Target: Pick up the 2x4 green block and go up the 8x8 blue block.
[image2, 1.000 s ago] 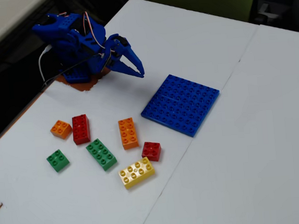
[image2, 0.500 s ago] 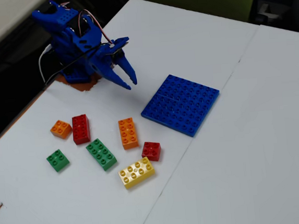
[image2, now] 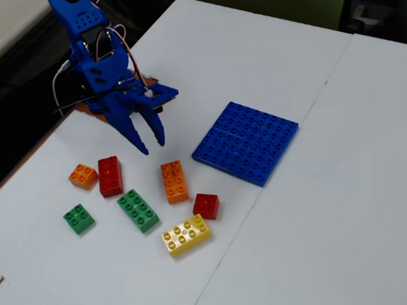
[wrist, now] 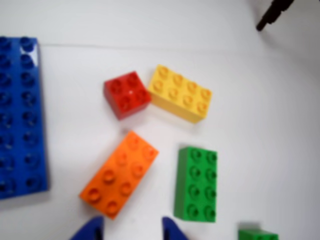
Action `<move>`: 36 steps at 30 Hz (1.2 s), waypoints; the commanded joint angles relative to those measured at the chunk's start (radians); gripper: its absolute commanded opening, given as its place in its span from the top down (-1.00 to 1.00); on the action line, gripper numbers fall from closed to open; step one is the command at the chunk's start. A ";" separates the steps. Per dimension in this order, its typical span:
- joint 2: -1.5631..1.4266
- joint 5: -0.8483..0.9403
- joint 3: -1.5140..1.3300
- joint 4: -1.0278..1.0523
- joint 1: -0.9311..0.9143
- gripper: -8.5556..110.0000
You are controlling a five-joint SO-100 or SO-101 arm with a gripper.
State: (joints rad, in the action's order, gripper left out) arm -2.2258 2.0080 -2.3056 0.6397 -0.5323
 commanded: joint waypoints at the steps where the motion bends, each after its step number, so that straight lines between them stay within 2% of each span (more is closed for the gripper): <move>1: 0.135 0.035 0.172 0.017 -0.074 0.58; 9: 0.428 0.150 0.454 0.094 -0.210 0.54; 14: 0.557 0.210 0.526 0.075 -0.259 0.54; 22: 0.701 0.189 0.488 -0.103 -0.264 0.47; 36: 0.805 0.089 0.545 -0.135 -0.252 0.37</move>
State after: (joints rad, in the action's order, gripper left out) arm -1.4159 2.1077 -1.8101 0.5231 -0.7946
